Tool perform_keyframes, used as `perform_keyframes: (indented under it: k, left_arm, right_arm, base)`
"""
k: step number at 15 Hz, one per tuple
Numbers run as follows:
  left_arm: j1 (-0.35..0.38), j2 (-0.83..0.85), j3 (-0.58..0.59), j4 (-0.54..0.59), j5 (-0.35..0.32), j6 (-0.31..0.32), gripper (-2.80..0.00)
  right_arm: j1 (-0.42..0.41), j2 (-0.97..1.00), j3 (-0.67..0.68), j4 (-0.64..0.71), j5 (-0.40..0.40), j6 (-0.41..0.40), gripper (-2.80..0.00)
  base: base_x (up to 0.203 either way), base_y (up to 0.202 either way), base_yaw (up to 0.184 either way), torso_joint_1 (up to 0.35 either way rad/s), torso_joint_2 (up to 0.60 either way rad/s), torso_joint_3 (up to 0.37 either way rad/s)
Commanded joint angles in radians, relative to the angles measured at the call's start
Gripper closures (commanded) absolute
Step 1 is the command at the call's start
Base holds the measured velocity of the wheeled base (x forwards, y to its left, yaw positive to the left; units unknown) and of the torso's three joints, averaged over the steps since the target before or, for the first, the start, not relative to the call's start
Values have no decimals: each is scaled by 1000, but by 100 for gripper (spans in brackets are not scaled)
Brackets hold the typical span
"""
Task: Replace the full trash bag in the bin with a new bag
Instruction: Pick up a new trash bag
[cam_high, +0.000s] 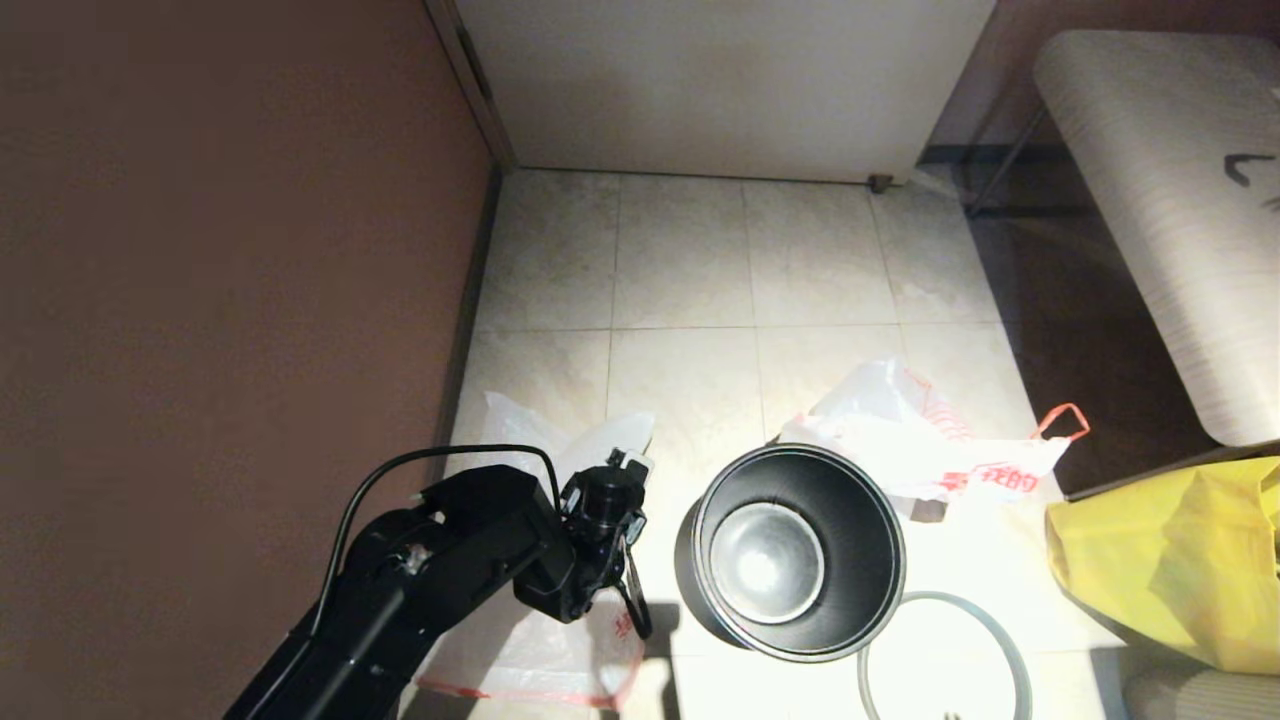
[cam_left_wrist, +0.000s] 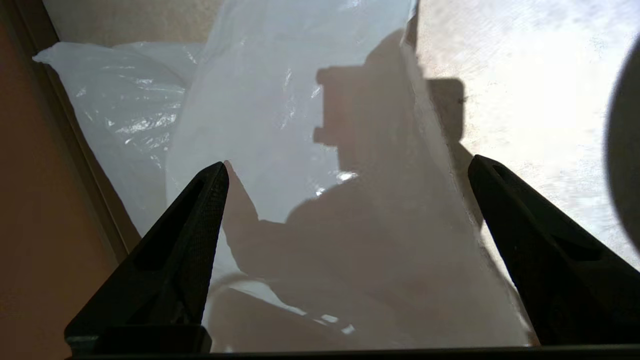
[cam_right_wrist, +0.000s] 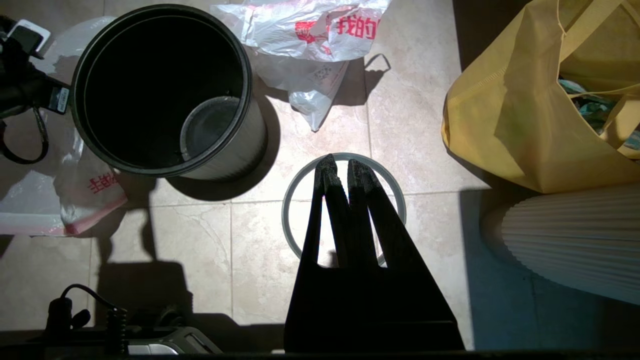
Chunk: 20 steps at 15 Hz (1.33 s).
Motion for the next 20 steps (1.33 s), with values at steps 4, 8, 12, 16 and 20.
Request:
perform_keyframes:
  k: [4,8,12,16,20]
  left_arm:
    - [63,21,-3,-3,5,31,-280]
    - [105,37,-3,-4,2,33,-280]
    - [126,42,8,-7,-1,30,-280]
    - [127,36,20,-7,1,27,0]
    - [126,-19,110,-10,4,26,0]
  right_arm:
    - [0,2,0,1,0,1,0]
    - [0,2,0,1,0,1,0]
    - [0,2,0,1,0,1,0]
    - [0,2,0,0,0,1,0]
    - [0,2,0,1,0,1,0]
  base:
    - [0,0,0,0,0,0]
    - [0,0,0,0,0,0]
    - [0,0,0,0,0,0]
    - [0,0,0,0,0,0]
    - [0,0,0,0,0,0]
